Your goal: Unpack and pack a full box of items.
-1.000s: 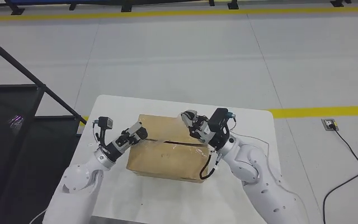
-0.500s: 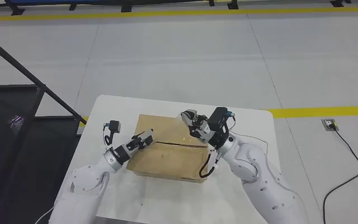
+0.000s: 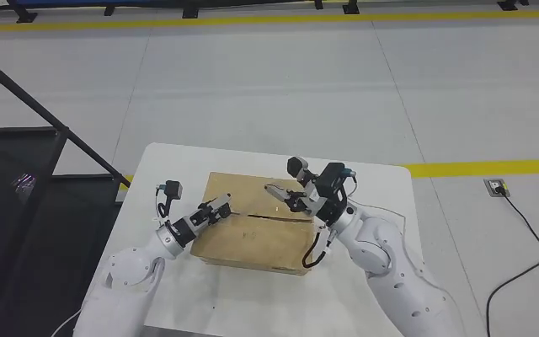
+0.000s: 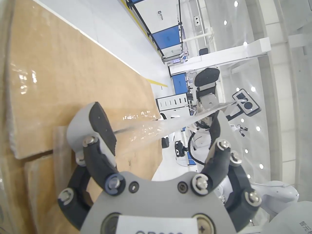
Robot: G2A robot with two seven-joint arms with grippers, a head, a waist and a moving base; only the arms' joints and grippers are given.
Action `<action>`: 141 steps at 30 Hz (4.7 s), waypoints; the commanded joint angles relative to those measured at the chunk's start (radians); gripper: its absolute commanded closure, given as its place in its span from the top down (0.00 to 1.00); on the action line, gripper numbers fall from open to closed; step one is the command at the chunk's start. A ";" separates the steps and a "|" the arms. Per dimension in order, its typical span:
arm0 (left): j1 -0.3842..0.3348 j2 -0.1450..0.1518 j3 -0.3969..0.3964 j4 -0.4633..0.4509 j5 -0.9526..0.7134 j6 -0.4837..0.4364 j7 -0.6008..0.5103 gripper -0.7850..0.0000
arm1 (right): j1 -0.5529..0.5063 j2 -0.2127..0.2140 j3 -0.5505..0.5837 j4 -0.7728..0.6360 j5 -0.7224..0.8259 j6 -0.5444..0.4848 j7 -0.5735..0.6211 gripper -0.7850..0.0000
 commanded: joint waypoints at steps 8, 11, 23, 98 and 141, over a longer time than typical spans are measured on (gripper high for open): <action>0.003 0.002 0.005 -0.004 -0.006 0.000 0.000 1.00 | -0.098 0.020 0.100 -0.080 -0.018 0.025 -0.045 1.00; 0.003 0.003 0.007 -0.004 -0.010 0.000 0.002 1.00 | -0.126 0.026 0.127 -0.109 -0.018 0.023 -0.040 1.00; 0.010 0.007 0.008 -0.014 -0.012 -0.006 0.010 1.00 | -0.025 0.021 0.031 -0.069 0.161 -0.076 0.284 0.05; 0.272 0.063 -0.261 -0.108 -0.065 -0.222 0.066 1.00 | 0.306 -0.076 -0.192 0.230 0.641 0.687 1.066 0.00; 0.233 0.071 -0.168 -0.046 -0.114 -0.240 -0.010 1.00 | 0.030 0.023 0.023 -0.065 0.587 0.765 1.013 0.00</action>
